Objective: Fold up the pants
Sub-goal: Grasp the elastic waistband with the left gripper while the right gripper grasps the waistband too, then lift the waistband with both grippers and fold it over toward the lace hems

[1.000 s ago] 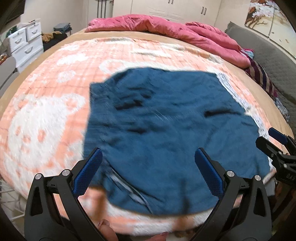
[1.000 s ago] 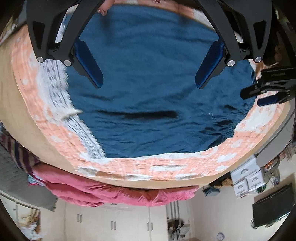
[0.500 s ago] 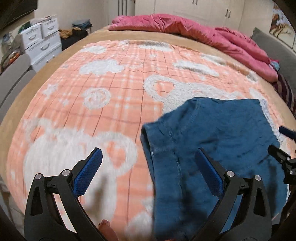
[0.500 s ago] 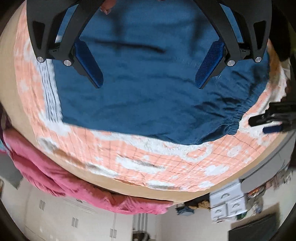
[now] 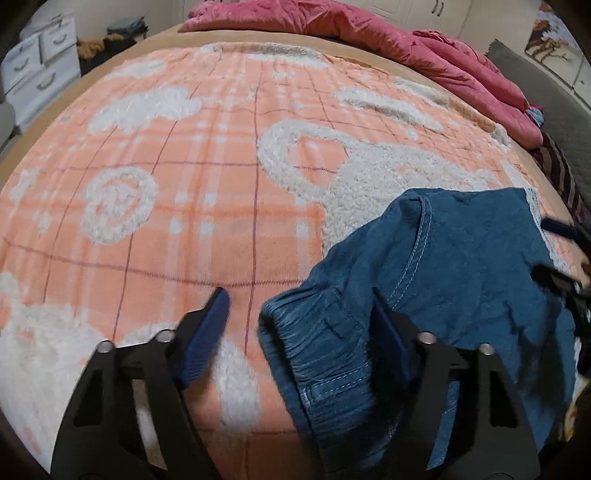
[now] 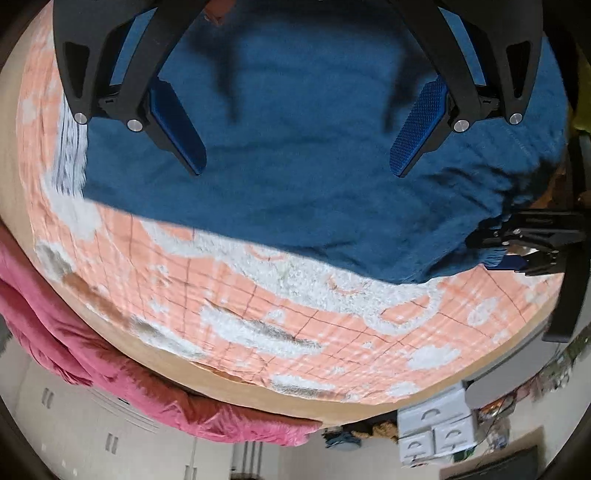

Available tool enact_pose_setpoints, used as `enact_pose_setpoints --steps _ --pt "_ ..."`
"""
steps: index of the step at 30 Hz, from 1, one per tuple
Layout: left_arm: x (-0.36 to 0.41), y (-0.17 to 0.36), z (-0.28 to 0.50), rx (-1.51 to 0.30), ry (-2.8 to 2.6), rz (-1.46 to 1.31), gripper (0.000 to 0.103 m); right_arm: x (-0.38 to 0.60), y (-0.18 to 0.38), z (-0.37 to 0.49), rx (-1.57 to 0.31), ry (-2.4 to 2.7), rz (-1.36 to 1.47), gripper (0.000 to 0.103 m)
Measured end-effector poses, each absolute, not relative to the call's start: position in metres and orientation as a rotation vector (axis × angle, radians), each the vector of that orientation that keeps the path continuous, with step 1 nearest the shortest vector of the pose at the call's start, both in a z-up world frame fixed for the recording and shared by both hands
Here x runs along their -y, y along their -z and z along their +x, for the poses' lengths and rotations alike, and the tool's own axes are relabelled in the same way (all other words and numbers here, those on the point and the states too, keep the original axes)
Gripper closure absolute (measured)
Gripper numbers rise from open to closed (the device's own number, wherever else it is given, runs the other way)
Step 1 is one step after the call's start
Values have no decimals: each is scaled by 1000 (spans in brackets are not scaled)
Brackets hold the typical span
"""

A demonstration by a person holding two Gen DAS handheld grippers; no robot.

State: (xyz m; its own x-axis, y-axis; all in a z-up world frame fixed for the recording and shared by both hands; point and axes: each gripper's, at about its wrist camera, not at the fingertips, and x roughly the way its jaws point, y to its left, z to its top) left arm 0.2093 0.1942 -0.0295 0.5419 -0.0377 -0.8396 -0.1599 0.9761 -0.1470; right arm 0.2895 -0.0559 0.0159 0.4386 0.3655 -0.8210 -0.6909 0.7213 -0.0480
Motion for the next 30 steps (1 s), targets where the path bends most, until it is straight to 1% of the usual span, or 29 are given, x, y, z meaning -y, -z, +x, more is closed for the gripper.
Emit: enact_pose_setpoints --steps 1,3,7,10,12,14,15,17,19,21,23,25,26,27,29,30 --pt "-193 29 210 -994 -65 -219 56 52 -15 296 -897 -691 -417 4" --pt "-186 28 211 -992 -48 -179 64 43 -15 308 -901 -714 -422 4" --pt "-183 26 212 -989 -38 -144 72 24 -10 330 -926 -761 -478 5" --pt "-190 22 210 -974 -11 -188 76 7 -3 334 -922 -800 -584 8" --pt "-193 18 208 -960 2 -208 77 -2 2 336 -924 -831 -632 25" --pt "-194 13 206 -943 10 -212 77 -12 11 340 -946 -841 -682 27" --pt "-195 10 205 -934 15 -217 77 -18 16 341 -962 -852 -707 29" --pt "-196 4 202 -916 16 -219 77 -26 20 340 -954 -864 -743 30" --pt "-195 1 200 -905 19 -212 77 -33 22 339 -947 -885 -761 40" --pt "-195 2 201 -908 16 -207 77 -37 23 335 -954 -906 -760 58" --pt "-196 5 202 -917 13 -210 77 -40 23 329 -951 -920 -759 70" --pt "-197 5 203 -918 15 -215 77 -39 23 323 -944 -912 -739 79" --pt "-197 5 203 -915 18 -215 77 -38 23 320 -949 -910 -711 88" --pt "-197 4 202 -911 20 -216 77 -36 22 318 -951 -900 -689 93" --pt "-197 3 200 -901 27 -219 77 -32 19 310 -942 -869 -677 98" --pt "-197 2 199 -896 29 -220 77 -27 15 304 -929 -851 -664 98"
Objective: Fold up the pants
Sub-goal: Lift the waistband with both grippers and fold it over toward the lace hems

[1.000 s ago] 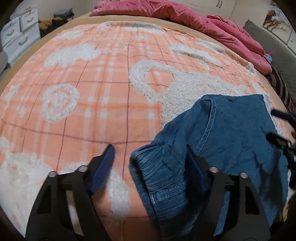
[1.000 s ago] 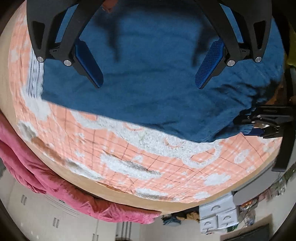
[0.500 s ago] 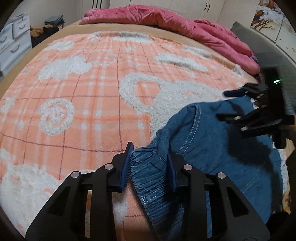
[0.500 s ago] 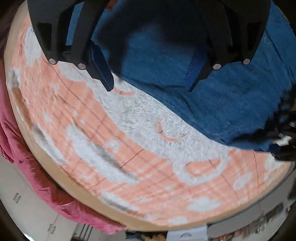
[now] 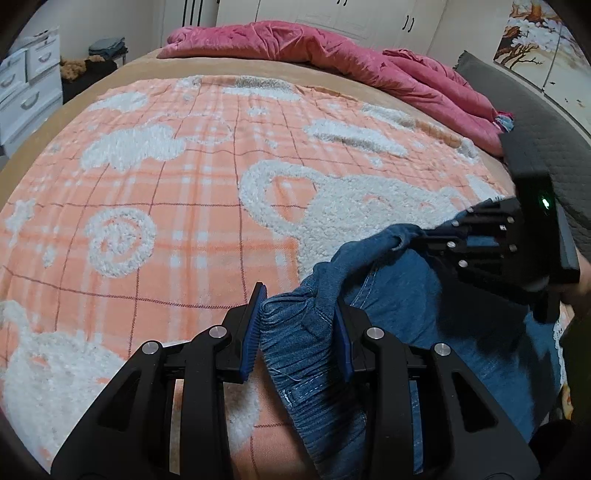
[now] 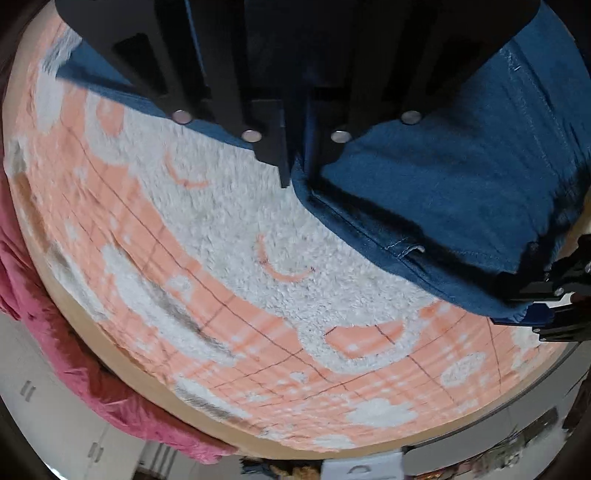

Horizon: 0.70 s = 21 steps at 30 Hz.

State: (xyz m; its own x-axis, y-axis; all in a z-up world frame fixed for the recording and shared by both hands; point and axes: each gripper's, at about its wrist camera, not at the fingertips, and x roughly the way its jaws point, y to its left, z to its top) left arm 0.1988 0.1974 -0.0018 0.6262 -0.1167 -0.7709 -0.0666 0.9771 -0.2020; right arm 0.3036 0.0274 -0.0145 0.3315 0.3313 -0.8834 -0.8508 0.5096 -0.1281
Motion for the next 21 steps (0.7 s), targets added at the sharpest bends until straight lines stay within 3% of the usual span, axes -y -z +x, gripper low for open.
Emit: enact_pose_setpoints --steps 13,21 --pt "-167 -35 163 -761 34 -72 77 38 -56 242 -800 -760 -397 99" --pt "-134 -49 120 -686 15 29 76 80 -65 182 -781 -766 -312 99"
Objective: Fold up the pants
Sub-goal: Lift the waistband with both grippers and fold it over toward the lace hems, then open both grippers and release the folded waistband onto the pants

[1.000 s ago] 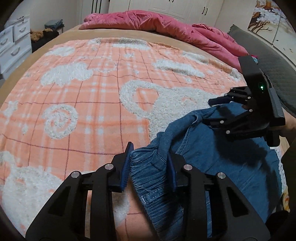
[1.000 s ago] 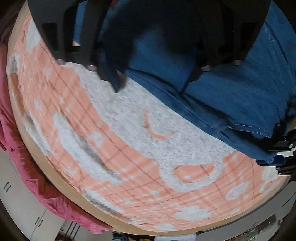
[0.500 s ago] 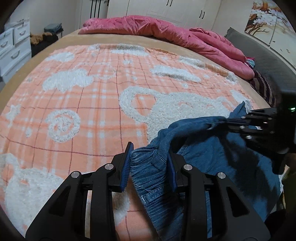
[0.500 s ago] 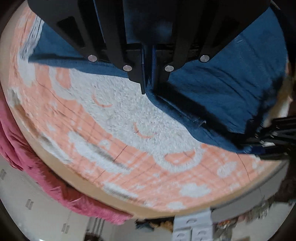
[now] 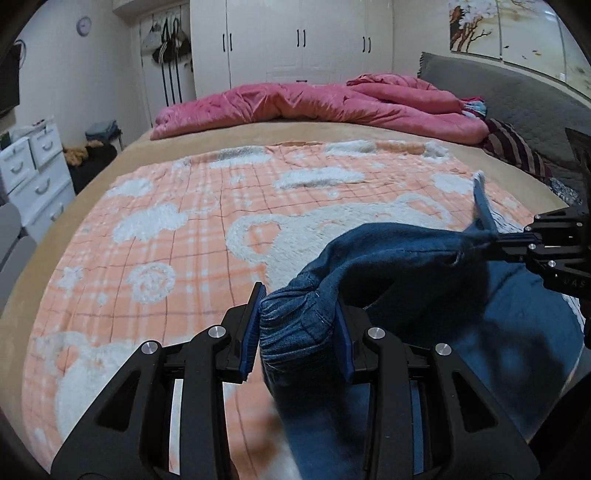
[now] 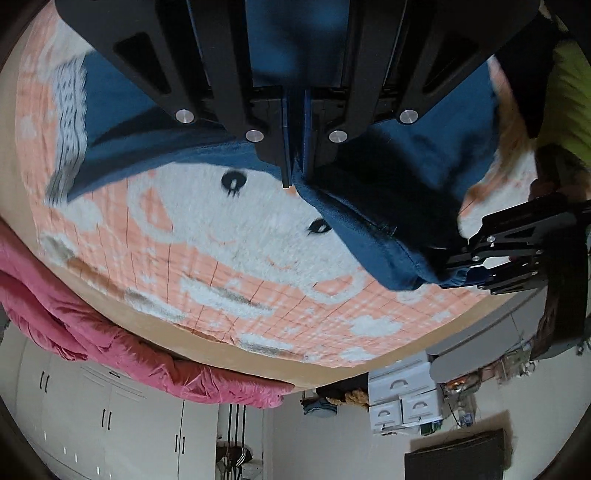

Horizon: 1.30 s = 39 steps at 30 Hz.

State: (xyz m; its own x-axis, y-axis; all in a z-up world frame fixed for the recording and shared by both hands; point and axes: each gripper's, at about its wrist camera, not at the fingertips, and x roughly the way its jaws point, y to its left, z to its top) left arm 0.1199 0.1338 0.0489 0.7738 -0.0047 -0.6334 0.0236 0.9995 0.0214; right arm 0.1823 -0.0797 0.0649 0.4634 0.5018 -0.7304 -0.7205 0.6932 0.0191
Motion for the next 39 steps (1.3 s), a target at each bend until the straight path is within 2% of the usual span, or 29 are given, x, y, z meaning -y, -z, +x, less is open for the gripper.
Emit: enact_pose_setpoints --steps 8,21,26,34,39 --pt "-113 -36 59 -686 29 50 75 108 -48 122 -796 -806 -245 99" --pt "-108 -9 11 -776 49 70 73 115 -30 54 -799 -867 -271 98" --pt "-116 -3 6 -809 38 59 66 111 -20 41 -830 -916 -303 98" --pt "-127 -2 -7 -845 2 59 42 98 4 29 -925 -945 -385 91" --pt "-139 -20 -31 -829 -42 48 42 99 7 27 -951 -977 -375 84"
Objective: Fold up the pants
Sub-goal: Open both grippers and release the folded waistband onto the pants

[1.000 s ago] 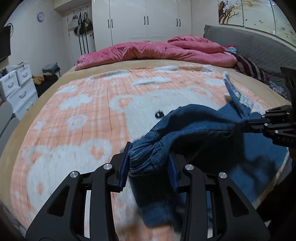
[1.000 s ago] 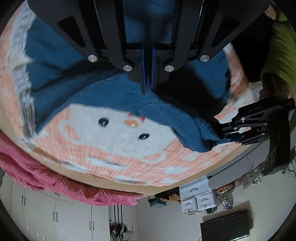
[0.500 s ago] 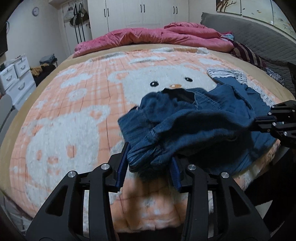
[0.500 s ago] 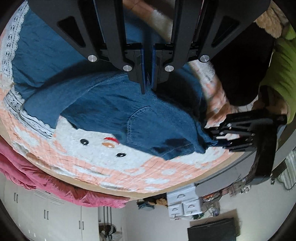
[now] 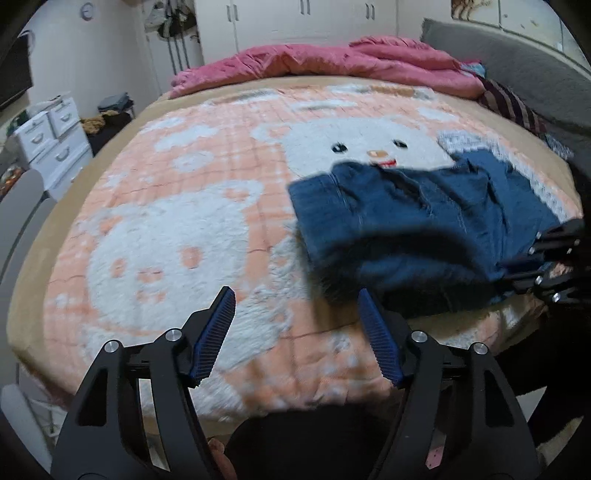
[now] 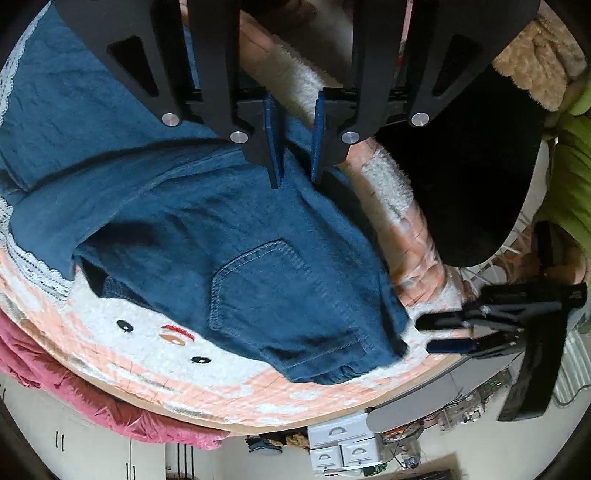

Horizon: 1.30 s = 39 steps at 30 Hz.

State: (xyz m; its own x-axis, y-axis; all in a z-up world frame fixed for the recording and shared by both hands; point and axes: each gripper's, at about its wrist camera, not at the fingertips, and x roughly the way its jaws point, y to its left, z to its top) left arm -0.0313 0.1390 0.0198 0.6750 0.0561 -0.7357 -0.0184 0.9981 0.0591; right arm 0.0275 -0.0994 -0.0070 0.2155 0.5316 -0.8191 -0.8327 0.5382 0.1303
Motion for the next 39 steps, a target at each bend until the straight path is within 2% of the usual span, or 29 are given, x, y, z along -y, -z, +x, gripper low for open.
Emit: enact_pose_setpoints --steps 6,8,12,16,18,20,21,29,34,35,36,37,39 --pt "-117 -48 -15 -745 26 -13 42 105 9 28 -1000 -997 -359 84" --pt "-99 -48 1 -739 80 -24 45 108 9 28 -1004 -998 -357 83" --pt "-70 -22 23 -811 114 24 53 114 9 26 -1013 -1011 -348 82" --pt "-58 14 24 -873 30 137 53 135 -6 38 -1031 -1082 -182 81" --pt "-52 16 21 -864 21 173 53 148 -19 45 -986 -1083 -98 77" --pt "-53 17 22 -867 23 172 53 157 -30 51 -923 -1038 -46 68" --pt "-53 17 22 -866 24 169 53 159 -32 54 -909 -1002 -37 67" --pt "-54 17 22 -856 29 151 53 134 18 68 -1064 -826 -176 68" --pt "-55 13 22 -844 28 141 53 138 17 65 -1064 -836 -148 68" --pt "-56 10 20 -835 35 126 53 145 11 65 -1056 -847 -120 65" --pt "-58 5 18 -825 48 99 53 150 3 68 -1046 -853 -87 56" --pt "-61 0 15 -811 67 59 53 159 -5 71 -1020 -855 -43 53" --pt "-64 -10 11 -791 73 16 53 179 -19 77 -960 -811 0 51"
